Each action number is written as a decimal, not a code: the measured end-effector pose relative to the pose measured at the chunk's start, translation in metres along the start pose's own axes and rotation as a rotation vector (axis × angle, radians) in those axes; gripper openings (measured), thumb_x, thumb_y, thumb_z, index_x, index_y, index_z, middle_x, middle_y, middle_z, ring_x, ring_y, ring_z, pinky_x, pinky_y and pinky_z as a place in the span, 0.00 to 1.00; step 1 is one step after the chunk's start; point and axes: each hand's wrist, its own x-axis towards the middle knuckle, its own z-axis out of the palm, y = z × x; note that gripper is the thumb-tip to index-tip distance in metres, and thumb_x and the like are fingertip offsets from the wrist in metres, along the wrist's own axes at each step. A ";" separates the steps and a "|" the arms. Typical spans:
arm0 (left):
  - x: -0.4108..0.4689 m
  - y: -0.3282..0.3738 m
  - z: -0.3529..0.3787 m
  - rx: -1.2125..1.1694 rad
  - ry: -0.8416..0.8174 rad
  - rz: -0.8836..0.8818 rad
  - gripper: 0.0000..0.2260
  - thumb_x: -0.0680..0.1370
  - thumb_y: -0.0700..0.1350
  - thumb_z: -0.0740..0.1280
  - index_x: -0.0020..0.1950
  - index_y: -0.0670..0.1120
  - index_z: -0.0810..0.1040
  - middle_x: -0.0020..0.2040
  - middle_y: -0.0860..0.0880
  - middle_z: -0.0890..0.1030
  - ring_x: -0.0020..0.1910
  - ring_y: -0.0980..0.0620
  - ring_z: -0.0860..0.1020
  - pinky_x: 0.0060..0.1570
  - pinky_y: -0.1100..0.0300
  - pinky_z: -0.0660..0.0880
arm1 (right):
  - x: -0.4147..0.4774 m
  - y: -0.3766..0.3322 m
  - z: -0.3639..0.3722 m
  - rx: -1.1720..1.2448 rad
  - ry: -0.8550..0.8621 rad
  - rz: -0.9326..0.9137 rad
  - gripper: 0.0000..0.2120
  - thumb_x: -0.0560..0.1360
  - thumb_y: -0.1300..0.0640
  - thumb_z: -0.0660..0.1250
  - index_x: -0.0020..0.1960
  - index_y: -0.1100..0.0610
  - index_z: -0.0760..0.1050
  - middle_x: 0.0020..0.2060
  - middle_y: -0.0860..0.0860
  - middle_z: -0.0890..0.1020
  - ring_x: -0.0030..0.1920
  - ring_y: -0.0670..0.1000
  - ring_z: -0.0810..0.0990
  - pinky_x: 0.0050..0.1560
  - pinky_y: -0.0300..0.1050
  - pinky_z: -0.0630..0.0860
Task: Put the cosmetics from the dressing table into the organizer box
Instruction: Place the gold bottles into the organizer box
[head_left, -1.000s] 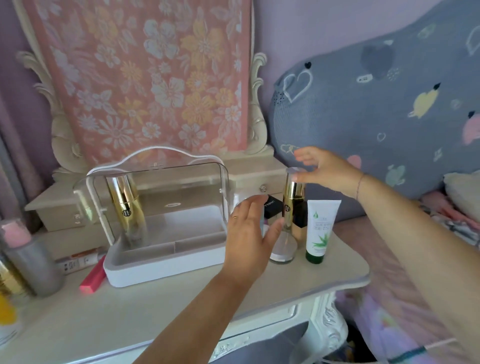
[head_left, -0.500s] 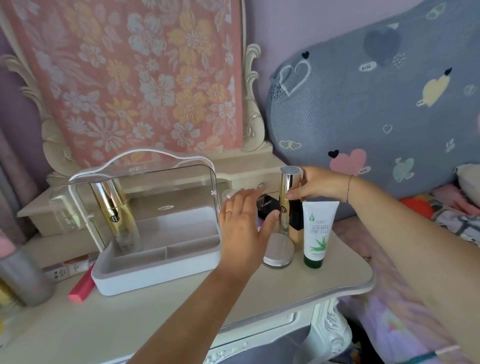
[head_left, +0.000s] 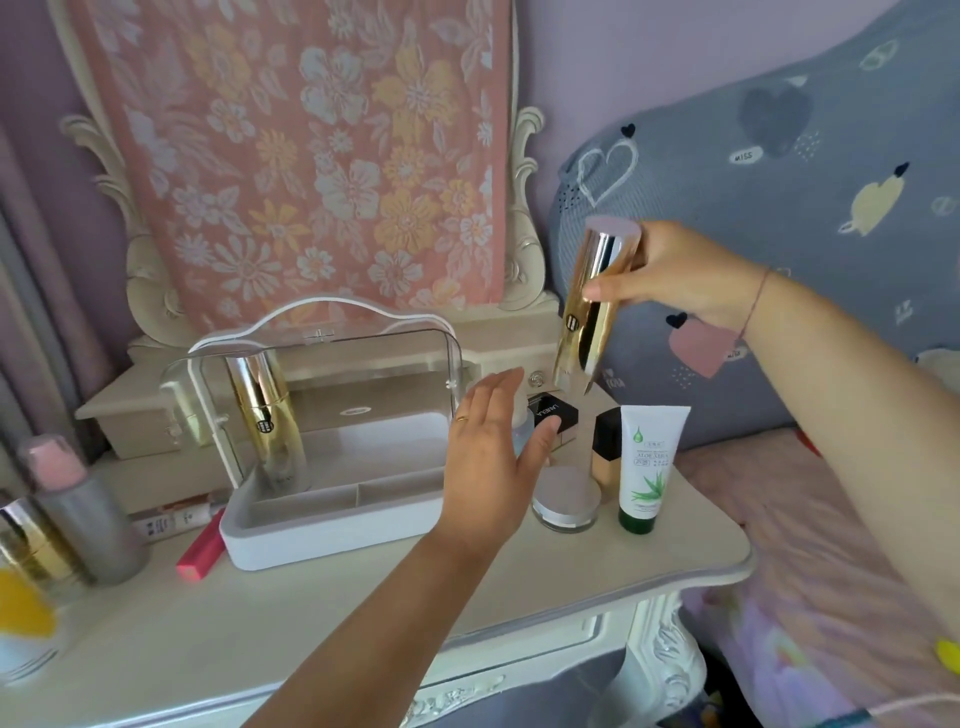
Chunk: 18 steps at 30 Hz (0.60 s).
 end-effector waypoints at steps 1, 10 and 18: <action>0.000 0.002 -0.004 -0.009 0.004 -0.003 0.25 0.77 0.55 0.62 0.71 0.47 0.65 0.67 0.48 0.72 0.67 0.51 0.65 0.66 0.59 0.61 | -0.003 -0.013 0.000 0.014 -0.010 -0.025 0.31 0.68 0.60 0.75 0.65 0.42 0.67 0.46 0.56 0.85 0.48 0.52 0.85 0.52 0.49 0.82; -0.018 0.002 -0.052 -0.405 -0.150 -0.114 0.14 0.74 0.56 0.67 0.57 0.53 0.73 0.53 0.52 0.79 0.53 0.61 0.75 0.52 0.66 0.70 | -0.039 -0.083 0.049 0.147 -0.207 -0.098 0.23 0.62 0.57 0.75 0.57 0.51 0.76 0.46 0.60 0.85 0.44 0.51 0.85 0.42 0.43 0.82; -0.058 -0.043 -0.091 -0.303 -0.120 -0.183 0.12 0.73 0.53 0.70 0.38 0.55 0.67 0.33 0.56 0.67 0.30 0.63 0.68 0.33 0.74 0.66 | -0.045 -0.072 0.143 0.178 -0.210 -0.036 0.31 0.63 0.57 0.77 0.64 0.56 0.72 0.53 0.62 0.81 0.52 0.55 0.82 0.56 0.46 0.79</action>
